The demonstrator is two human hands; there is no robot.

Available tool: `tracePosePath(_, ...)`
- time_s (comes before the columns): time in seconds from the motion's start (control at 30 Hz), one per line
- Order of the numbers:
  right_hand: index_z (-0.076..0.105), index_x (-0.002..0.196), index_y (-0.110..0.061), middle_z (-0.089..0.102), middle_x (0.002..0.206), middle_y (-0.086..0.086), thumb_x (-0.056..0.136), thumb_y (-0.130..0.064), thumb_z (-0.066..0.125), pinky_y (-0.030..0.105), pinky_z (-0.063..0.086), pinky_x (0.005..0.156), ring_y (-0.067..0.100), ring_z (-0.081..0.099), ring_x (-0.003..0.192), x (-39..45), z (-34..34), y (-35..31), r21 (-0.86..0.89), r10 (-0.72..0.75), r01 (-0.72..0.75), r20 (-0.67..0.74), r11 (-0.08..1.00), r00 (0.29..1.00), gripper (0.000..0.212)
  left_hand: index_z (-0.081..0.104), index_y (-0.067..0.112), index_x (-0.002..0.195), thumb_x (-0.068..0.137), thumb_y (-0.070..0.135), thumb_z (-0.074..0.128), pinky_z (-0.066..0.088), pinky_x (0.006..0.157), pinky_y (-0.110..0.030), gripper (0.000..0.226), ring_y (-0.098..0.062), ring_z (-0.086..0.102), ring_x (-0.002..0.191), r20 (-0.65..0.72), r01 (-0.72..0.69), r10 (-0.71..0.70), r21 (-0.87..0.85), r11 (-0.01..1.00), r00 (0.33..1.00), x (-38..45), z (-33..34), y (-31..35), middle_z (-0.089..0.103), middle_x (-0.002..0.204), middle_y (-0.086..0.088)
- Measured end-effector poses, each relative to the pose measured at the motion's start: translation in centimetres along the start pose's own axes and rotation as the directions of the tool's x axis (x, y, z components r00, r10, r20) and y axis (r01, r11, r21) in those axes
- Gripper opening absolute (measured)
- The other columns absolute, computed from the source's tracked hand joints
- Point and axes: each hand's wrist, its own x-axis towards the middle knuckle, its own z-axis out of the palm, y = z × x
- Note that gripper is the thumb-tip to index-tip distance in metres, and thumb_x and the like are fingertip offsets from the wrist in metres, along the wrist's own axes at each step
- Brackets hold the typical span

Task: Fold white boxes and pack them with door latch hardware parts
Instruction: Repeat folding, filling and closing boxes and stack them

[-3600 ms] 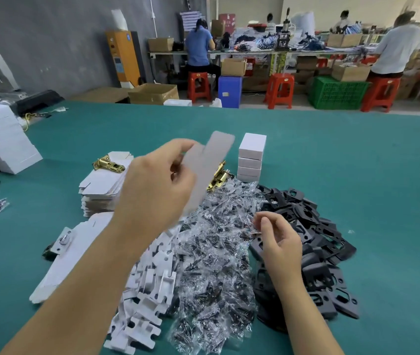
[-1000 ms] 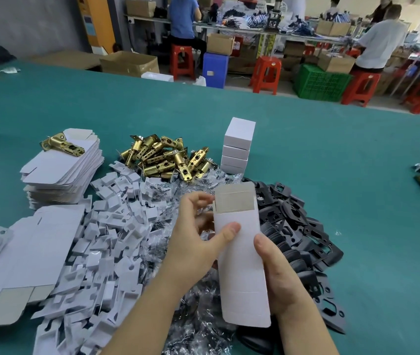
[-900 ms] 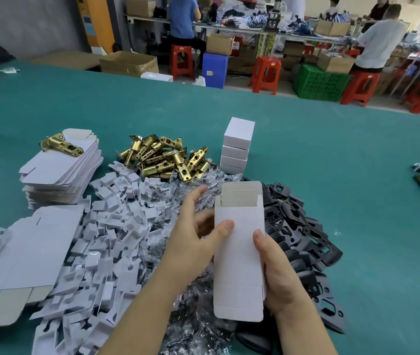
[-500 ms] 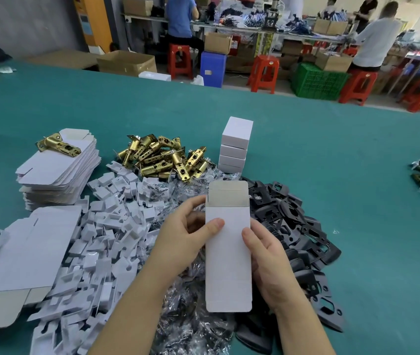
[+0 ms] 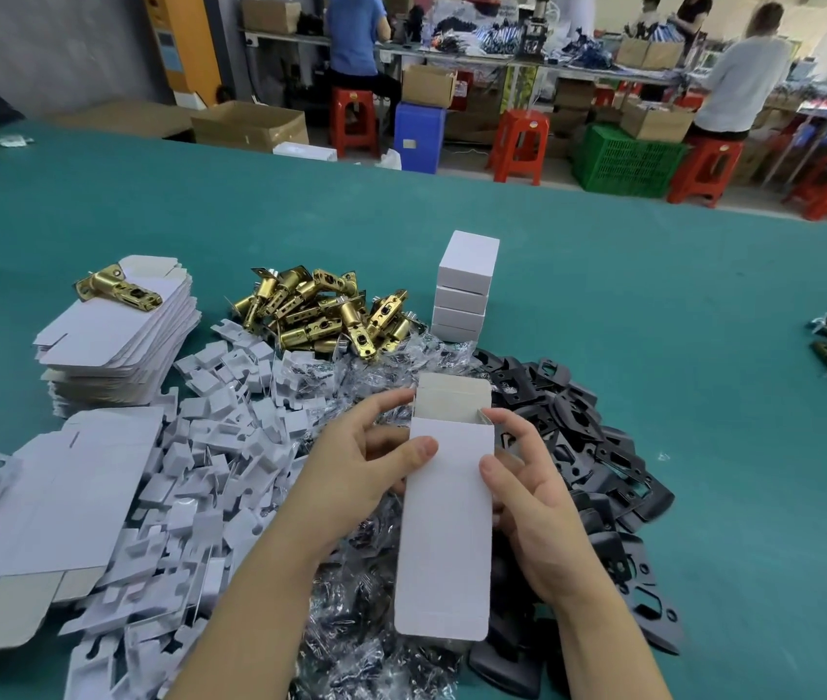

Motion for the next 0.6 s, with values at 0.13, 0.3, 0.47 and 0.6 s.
tracePosePath(0.13, 0.064, 0.117, -0.036, 0.075, 0.108, 0.005, 0.09, -0.025, 0.065, 0.028, 0.056, 0.062, 0.019, 0.072, 0.089, -0.04, -0.04, -0.04, -0.005, 0.005, -0.005, -0.012, 1.0, 1.0, 0.029, 0.053, 0.04, 0.135, 0.075, 0.04, 0.079, 0.058, 0.069, -0.025, 0.065, -0.015, 0.076, 0.086, 0.005, 0.006, -0.006, -0.01, 1.0, 1.0, -0.1, -0.04, 0.09, 0.079, 0.105, 0.0)
tracePosePath(0.3, 0.066, 0.115, -0.035, 0.076, 0.103, 0.008, 0.089, -0.025, 0.068, 0.026, 0.056, 0.063, 0.019, 0.072, 0.088, -0.09, 0.0, -0.03, -0.006, 0.004, -0.004, -0.016, 1.0, 1.0, 0.028, 0.058, 0.051, 0.126, 0.077, 0.039, 0.08, 0.059, 0.071, -0.028, 0.055, -0.016, 0.075, 0.093, -0.048, -0.039, 0.039, 0.003, 0.999, 0.998, -0.06, 0.0, 0.03, 0.077, 0.108, 0.005)
tracePosePath(0.47, 0.068, 0.114, -0.034, 0.075, 0.097, 0.007, 0.086, -0.028, 0.074, 0.023, 0.055, 0.063, 0.015, 0.071, 0.083, -0.07, 0.11, -0.16, 0.026, 0.003, -0.003, -0.014, 1.0, 1.0, 0.03, 0.073, 0.045, 0.113, 0.082, 0.03, 0.076, 0.06, 0.073, -0.028, 0.035, -0.016, 0.072, 0.094, -0.038, -0.063, 0.064, 0.033, 0.997, 0.997, -0.11, 0.02, 0.08, 0.074, 0.104, 0.009)
tracePosePath(0.6, 0.07, 0.115, -0.033, 0.076, 0.096, 0.004, 0.089, -0.021, 0.069, 0.022, 0.055, 0.063, 0.013, 0.072, 0.083, -0.03, 0.0, -0.07, 0.036, 0.003, -0.002, -0.02, 0.999, 1.0, 0.029, 0.077, 0.034, 0.103, 0.086, 0.028, 0.074, 0.058, 0.074, -0.027, 0.018, -0.014, 0.07, 0.091, 0.005, -0.045, 0.045, 0.049, 0.998, 0.999, -0.34, -0.09, 0.27, 0.074, 0.1, -0.001)
